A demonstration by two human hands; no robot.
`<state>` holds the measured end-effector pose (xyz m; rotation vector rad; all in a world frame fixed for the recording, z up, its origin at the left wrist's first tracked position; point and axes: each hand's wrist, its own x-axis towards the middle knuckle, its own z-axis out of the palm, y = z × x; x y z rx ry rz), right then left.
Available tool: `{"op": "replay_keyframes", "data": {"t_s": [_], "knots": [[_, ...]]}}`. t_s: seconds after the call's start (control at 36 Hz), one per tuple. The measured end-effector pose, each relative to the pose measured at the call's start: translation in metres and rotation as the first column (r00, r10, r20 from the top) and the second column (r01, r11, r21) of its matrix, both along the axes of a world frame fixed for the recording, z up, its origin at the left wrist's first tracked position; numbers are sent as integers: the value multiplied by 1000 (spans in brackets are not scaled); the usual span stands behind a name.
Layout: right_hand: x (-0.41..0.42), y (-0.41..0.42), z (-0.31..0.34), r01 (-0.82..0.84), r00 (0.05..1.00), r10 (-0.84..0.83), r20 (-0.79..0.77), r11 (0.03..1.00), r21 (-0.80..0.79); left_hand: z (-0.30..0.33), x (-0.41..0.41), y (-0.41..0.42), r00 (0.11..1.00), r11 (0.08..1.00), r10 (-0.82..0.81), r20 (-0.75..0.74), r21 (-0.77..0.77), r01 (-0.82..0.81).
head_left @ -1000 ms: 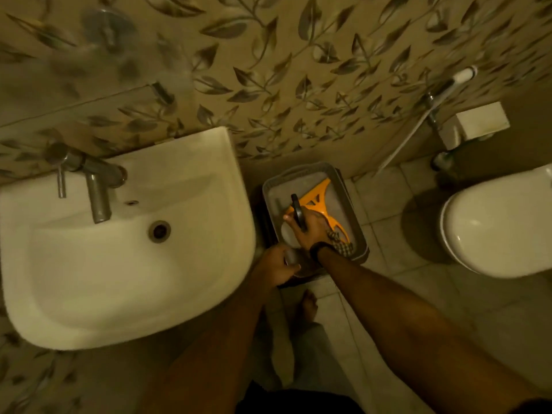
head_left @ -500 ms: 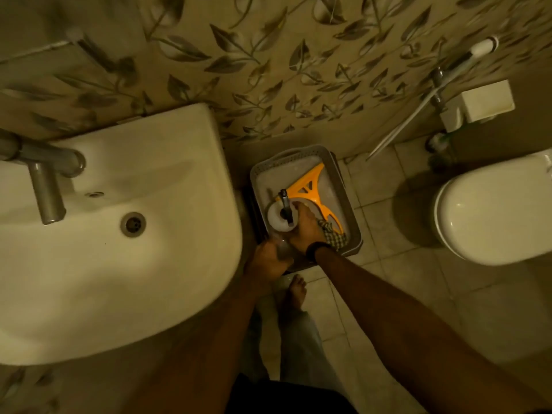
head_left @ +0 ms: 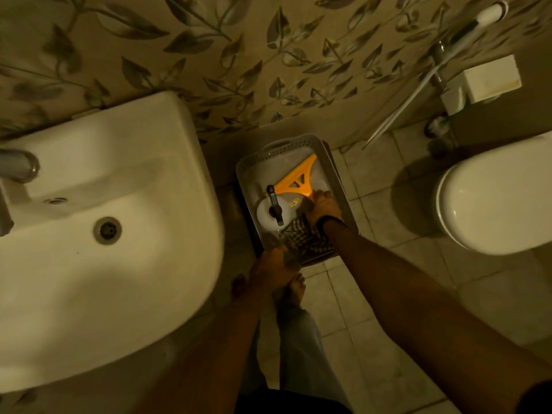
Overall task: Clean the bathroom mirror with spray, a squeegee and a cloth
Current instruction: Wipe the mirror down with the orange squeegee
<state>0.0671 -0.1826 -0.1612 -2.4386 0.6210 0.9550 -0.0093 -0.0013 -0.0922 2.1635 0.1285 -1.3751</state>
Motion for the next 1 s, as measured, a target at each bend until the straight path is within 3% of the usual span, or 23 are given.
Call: {"op": "replay_keyframes", "data": {"t_s": [0.19, 0.28, 0.42, 0.67, 0.72, 0.86, 1.0], "knots": [[9, -3, -10, 52, 999, -52, 3, 998, -36, -3, -2, 1, 996, 996, 84, 0, -16, -84], [6, 0, 13, 62, 993, -64, 95, 998, 24, 4, -2, -2, 992, 992, 123, 0, -20, -123], [3, 6, 57, 38, 994, -39, 104, 999, 14, 22, 5, -12, 992, 991, 128, -5, -30, -128], [7, 9, 154, 62, 980, -71, 186, 997, 51, 111, 34, -24, 986, 992, 102, 133, -82, -92], [12, 9, 181, 68, 967, -81, 242, 996, 60, 137, 40, -26, 977, 980, 168, 133, -128, -151], [27, 23, 248, 164, 873, -266, 409, 950, 267, 210, 61, -25, 966, 950, 228, 119, -245, -194], [39, 68, 316, 192, 673, -499, 547, 831, 523, 291, 78, -2, 938, 897, 291, 187, -394, -199]]}}
